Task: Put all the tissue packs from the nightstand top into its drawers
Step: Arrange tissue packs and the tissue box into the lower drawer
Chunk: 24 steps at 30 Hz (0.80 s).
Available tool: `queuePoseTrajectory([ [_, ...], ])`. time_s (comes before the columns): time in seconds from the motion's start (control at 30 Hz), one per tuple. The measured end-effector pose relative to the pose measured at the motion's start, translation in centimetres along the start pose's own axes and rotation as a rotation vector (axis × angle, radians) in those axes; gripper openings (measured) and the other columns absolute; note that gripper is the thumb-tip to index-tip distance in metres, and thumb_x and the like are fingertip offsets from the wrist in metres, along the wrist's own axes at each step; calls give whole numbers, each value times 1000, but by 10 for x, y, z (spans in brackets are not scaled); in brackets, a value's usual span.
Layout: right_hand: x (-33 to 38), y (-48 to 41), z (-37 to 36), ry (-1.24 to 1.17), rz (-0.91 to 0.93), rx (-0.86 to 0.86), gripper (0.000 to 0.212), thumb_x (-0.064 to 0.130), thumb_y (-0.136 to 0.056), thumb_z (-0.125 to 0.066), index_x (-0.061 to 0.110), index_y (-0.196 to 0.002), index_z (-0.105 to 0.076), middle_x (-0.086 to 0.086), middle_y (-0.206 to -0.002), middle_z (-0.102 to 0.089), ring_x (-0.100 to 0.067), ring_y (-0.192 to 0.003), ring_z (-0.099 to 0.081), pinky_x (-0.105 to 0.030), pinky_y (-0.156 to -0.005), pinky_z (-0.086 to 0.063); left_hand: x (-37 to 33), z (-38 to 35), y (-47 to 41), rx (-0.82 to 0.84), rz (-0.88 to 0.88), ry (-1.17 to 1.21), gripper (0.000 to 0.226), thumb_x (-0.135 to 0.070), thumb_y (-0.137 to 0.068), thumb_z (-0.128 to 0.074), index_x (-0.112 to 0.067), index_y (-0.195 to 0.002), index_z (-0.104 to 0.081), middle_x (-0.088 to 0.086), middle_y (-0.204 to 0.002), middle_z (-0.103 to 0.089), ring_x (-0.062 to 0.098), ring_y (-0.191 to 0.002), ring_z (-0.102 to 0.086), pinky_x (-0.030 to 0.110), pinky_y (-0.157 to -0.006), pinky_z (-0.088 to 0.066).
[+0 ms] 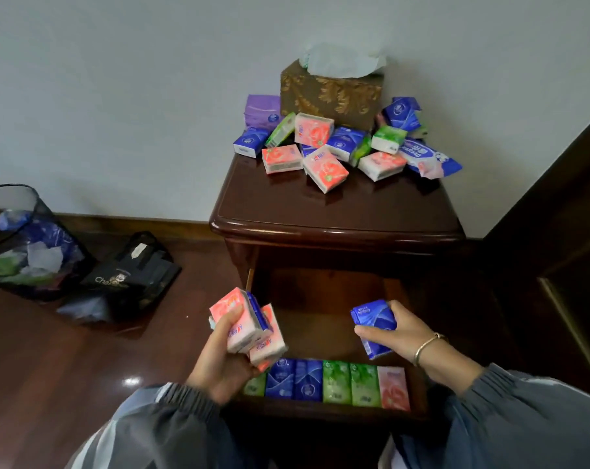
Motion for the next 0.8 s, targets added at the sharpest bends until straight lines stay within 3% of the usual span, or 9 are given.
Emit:
queuePoseTrajectory([
  [0.07,-23,-5,-5,-121,-78,-3,34,25,-75,-77,13,-96,-54,-3,-93,-65,-6,-69,-62,-10,-50,-45,-1,1,-5,-10,-17,-4,69,-49,-77,-64,-9,-133,-55,21,-124,-61,37,-112,-58,57,-100,-43],
  [0.1,-31,-9,-10,-145,-106,-1,32,22,-78,-75,11,-98,-53,-5,-95,-64,-8,-71,-62,-11,-51,-47,-3,2,-8,-18,-36,3,67,-48,-77,-64,-9,-131,-56,19,-119,-64,36,-107,-62,55,-89,-51],
  [0.17,-41,-20,-23,-183,-150,15,29,15,-81,-72,9,-101,-52,-10,-100,-63,-17,-80,-62,-18,-61,-51,-7,4,-12,-17,-75,24,64,-48,-80,-63,-9,-131,-56,16,-110,-67,33,-97,-65,46,-68,-56],
  [0.2,-43,-25,-31,-212,-173,24,27,10,-82,-70,8,-101,-52,-13,-103,-63,-21,-85,-62,-23,-66,-51,-9,5,-14,-9,-96,34,64,-49,-80,-64,-10,-131,-56,14,-109,-67,32,-95,-66,44,-65,-55],
  [0.33,-43,-55,-61,-337,-233,9,17,1,-84,-64,8,-95,-53,-17,-107,-63,-28,-96,-62,-35,-79,-52,-19,13,-16,-15,-156,8,61,-51,-74,-67,-15,-122,-61,9,-105,-71,27,-92,-70,46,-71,-54],
  [0.43,-43,-79,-86,-393,-229,-25,20,1,-85,-62,5,-103,-53,-15,-104,-60,-35,-104,-61,-46,-92,-48,-23,17,-15,-62,-122,-41,58,-51,-72,-67,-16,-118,-64,7,-103,-71,24,-86,-71,42,-69,-55],
  [0.57,-60,-103,-118,-297,-210,9,31,-1,-84,-63,-5,-112,-51,-21,-105,-62,-29,-96,-58,-47,-91,-47,-27,17,-13,-102,-106,-45,52,-48,-69,-67,-16,-110,-69,7,-104,-73,23,-86,-73,44,-72,-57],
  [0.7,-83,-114,-134,-142,-165,46,33,12,-83,-68,6,-111,-51,3,-82,-55,-25,-89,-58,-45,-87,-51,-27,13,-13,-101,-100,-69,45,-47,-71,-67,-19,-105,-73,7,-112,-72,24,-93,-71,50,-89,-51],
  [0.8,-83,-115,-133,-159,-133,42,34,14,-83,-68,13,-110,-49,-3,-90,-58,-33,-97,-62,-47,-88,-52,-26,6,-13,-92,-86,-76,45,-46,-71,-66,-18,-105,-73,9,-111,-72,25,-94,-71,50,-89,-51],
])
Point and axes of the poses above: each hand's wrist, its own y-axis away from the middle knuckle, its own z-axis out of the back of the hand, x = y × z, the point moved 1 cm from there along -y, towards the middle knuckle
